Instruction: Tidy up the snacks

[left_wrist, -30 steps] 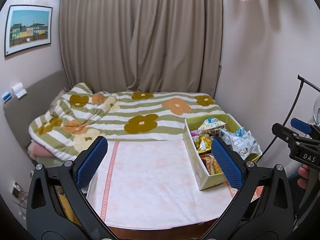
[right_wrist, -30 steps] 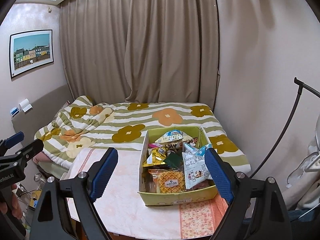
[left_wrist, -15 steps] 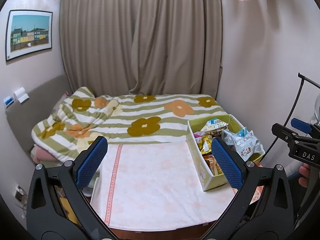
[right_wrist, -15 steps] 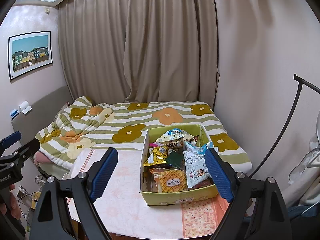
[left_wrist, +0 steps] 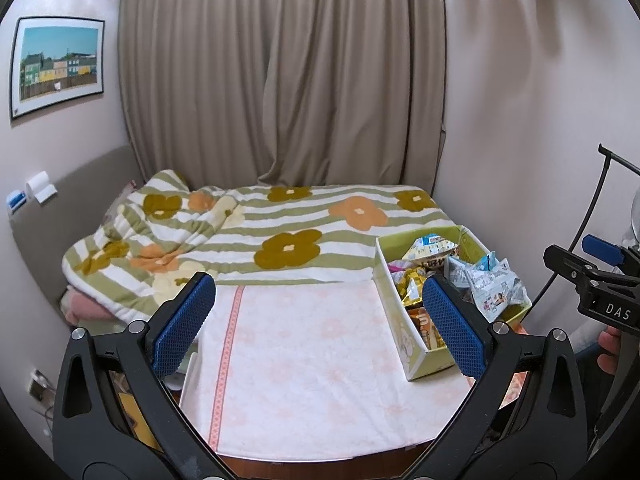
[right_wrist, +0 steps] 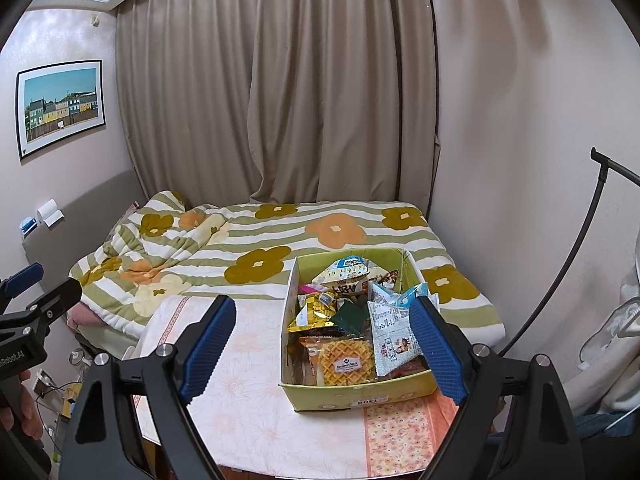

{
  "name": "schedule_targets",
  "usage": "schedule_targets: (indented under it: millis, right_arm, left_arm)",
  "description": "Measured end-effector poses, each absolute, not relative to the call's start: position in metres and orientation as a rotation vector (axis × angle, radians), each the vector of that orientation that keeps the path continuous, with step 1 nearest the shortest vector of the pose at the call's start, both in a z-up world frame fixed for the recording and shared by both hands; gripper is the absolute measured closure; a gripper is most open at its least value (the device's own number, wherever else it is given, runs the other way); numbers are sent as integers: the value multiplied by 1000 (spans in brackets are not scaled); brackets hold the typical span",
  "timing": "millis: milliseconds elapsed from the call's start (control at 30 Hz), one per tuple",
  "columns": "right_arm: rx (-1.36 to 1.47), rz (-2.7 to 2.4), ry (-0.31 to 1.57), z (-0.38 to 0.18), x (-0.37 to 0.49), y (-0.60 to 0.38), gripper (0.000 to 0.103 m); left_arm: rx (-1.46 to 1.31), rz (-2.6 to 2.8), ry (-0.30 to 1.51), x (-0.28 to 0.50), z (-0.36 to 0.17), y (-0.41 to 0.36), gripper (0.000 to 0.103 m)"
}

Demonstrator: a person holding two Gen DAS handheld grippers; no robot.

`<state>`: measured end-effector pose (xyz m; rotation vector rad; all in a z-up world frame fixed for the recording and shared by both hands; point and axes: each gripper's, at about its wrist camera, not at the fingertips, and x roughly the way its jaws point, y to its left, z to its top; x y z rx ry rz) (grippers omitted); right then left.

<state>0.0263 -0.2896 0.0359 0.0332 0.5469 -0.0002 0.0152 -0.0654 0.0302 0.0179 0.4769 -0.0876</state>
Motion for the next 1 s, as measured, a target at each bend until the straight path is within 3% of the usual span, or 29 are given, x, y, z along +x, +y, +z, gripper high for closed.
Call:
schedule_targets:
  millis: [1000]
  right_arm:
    - [24, 9, 572, 22, 31, -287, 17]
  left_arm:
    - [66, -70, 429, 25, 22, -55, 0]
